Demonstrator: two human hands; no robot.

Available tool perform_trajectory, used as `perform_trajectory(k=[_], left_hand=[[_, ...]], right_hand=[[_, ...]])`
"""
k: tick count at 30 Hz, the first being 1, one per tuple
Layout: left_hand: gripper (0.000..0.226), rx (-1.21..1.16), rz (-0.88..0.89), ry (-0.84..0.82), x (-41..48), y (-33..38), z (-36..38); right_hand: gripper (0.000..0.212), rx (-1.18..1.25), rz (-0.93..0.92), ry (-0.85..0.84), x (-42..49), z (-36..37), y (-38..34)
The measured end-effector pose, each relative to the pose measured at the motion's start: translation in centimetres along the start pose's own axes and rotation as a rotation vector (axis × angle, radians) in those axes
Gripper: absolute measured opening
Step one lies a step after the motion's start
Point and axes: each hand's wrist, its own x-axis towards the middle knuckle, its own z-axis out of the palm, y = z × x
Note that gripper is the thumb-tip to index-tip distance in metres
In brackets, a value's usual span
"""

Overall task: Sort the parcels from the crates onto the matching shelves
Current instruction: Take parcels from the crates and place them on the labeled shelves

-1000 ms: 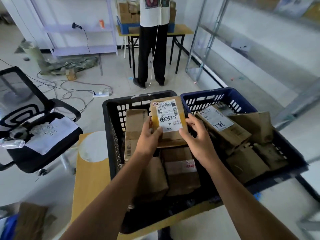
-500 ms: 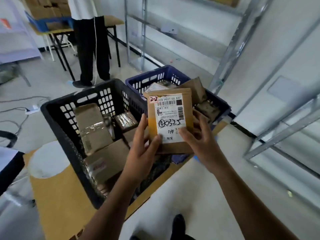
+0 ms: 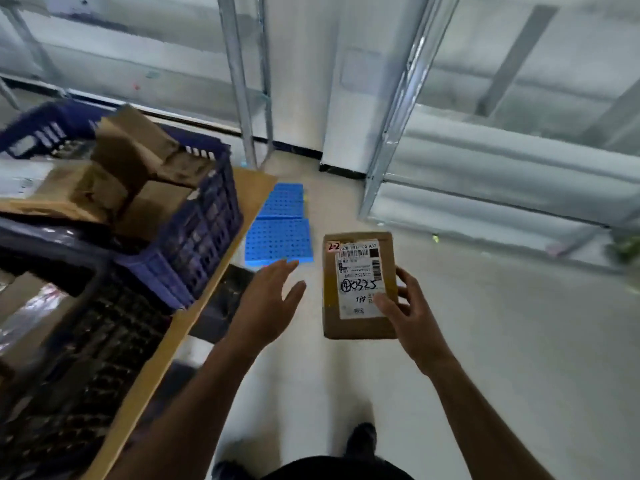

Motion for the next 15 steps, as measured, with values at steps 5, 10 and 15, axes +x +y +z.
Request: perform_trajectory(k=[5,10,15], left_hand=[[0.059,0.321,0.153,-0.171,4.7,8.4,10.9],[0.059,0.390,0.157,-0.275,8.2,13.0,18.3],[0.061,0.391,0.179,-0.322,12.6,16.7,21.8]], right_hand=[[0.072,0.063,0.080,0.129,0.2,-13.0,4.8],[0.081,0.106,0.144,0.238,1.0,-22.1,9.0],[0.080,0.143,0.186,0.284,4.1,-27.3,10.3]])
